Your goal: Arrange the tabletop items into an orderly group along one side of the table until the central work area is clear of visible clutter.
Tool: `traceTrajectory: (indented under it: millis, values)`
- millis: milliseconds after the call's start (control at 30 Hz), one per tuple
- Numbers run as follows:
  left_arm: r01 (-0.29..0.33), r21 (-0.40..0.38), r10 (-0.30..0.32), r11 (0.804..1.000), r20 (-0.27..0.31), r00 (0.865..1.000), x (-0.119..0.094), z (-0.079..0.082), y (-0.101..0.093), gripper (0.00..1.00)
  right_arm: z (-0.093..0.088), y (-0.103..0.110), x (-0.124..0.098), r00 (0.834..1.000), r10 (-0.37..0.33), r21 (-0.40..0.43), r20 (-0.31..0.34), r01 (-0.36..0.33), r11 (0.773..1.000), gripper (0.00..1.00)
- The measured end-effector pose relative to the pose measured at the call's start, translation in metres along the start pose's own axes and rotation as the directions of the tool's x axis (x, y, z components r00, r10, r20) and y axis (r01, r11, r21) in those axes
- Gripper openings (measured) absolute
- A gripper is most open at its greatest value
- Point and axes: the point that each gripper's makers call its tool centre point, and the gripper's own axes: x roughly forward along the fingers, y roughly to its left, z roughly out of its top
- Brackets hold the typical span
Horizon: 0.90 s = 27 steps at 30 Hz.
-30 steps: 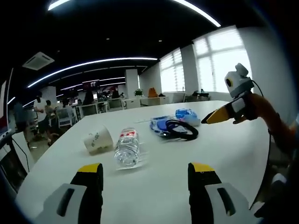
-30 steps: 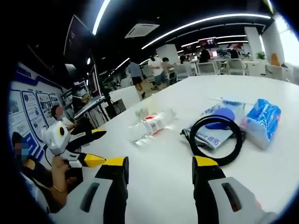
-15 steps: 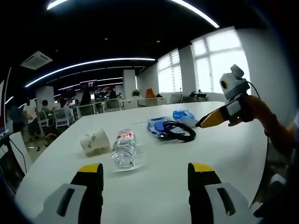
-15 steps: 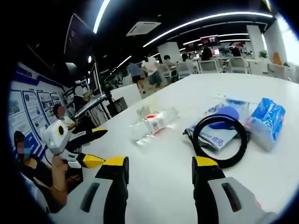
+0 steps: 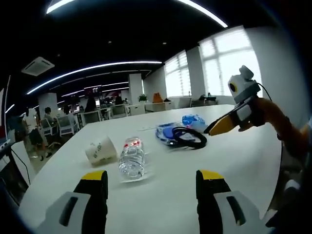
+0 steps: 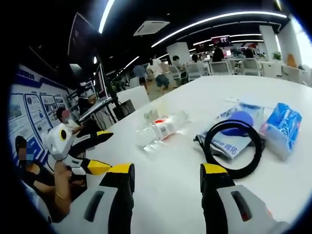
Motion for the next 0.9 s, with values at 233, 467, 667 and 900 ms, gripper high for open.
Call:
traceTrajectory:
  millis: [233,467,667,900]
  values:
    - [0.003,0.015,-0.003,1.0,-0.001,1.0,0.003,0.001,-0.001,0.73,0.004,-0.001,0.003,1.0,0.001,-0.008,0.006,0.0,1.0,0.51]
    - [-0.018,0.033,0.018,0.999,0.001,1.0,0.005,0.006,0.003,0.73,0.01,-0.004,0.007,1.0,-0.004,-0.007,-0.001,0.004,1.0,0.51]
    - [-0.008,0.037,0.009,0.999,-0.001,1.0,0.007,0.006,0.002,0.73,0.011,-0.001,0.01,1.0,0.001,-0.017,-0.009,-0.001,1.0,0.51]
    - [-0.005,0.032,0.005,0.999,-0.009,1.0,0.01,0.005,0.002,0.73,0.012,0.0,0.013,1.0,0.011,-0.022,-0.019,-0.011,1.0,0.51]
